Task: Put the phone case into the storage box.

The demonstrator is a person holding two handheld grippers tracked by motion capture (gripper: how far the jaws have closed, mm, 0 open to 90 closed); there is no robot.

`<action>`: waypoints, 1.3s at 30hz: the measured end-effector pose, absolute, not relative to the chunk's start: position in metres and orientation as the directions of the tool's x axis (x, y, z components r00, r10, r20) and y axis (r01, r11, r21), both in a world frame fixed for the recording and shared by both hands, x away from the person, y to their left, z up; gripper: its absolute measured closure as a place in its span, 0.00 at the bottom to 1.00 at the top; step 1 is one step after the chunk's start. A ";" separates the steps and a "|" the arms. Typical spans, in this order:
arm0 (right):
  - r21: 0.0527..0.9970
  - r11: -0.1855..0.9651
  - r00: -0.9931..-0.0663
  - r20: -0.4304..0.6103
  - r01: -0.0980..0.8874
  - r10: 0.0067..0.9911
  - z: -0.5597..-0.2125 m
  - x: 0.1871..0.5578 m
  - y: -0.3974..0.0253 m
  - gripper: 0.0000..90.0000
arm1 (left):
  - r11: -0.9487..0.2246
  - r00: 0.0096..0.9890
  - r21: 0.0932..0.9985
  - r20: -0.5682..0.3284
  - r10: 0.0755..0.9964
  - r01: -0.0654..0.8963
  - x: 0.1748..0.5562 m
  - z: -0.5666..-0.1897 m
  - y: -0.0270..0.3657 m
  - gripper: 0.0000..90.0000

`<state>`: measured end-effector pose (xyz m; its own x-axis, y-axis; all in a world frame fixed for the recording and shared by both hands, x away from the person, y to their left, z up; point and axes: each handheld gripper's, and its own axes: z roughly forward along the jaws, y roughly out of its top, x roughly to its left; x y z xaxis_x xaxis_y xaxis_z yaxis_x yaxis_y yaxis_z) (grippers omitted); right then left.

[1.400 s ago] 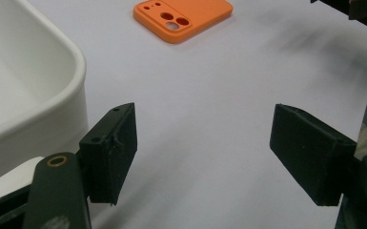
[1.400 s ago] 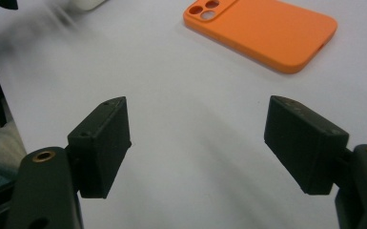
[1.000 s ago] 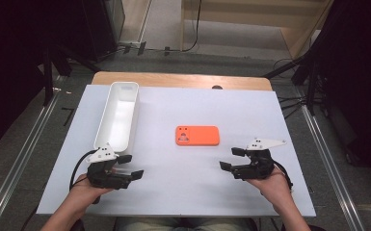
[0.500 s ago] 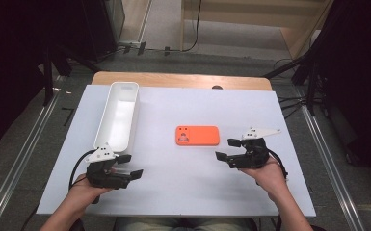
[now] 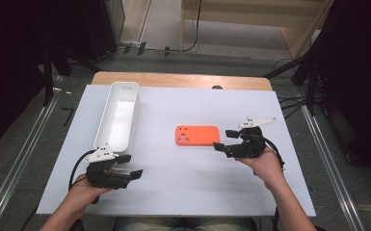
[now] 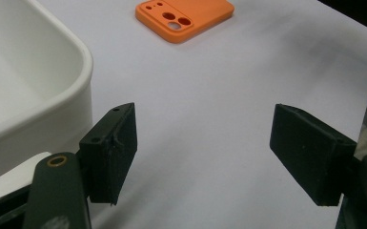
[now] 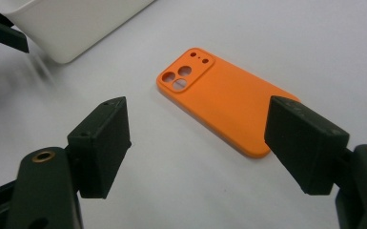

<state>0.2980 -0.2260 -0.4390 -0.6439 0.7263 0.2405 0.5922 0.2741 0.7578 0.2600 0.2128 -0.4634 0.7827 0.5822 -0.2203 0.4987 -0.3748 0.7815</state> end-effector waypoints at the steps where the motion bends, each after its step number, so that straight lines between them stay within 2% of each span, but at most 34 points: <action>1: 0.758 0.277 -0.645 0.237 0.590 0.726 -0.439 0.300 -0.225 0.25 | -0.376 0.783 0.781 -0.219 0.582 0.498 0.260 -0.463 0.213 0.27; 23: 0.760 0.267 -0.628 0.229 0.593 0.743 -0.433 0.342 -0.213 0.26 | -0.375 0.782 0.781 -0.221 0.582 0.500 0.260 -0.463 0.213 0.27; 39: 0.755 0.219 -0.570 0.238 0.618 0.786 -0.436 0.374 -0.203 0.26 | -0.374 0.784 0.781 -0.224 0.579 0.500 0.260 -0.464 0.213 0.27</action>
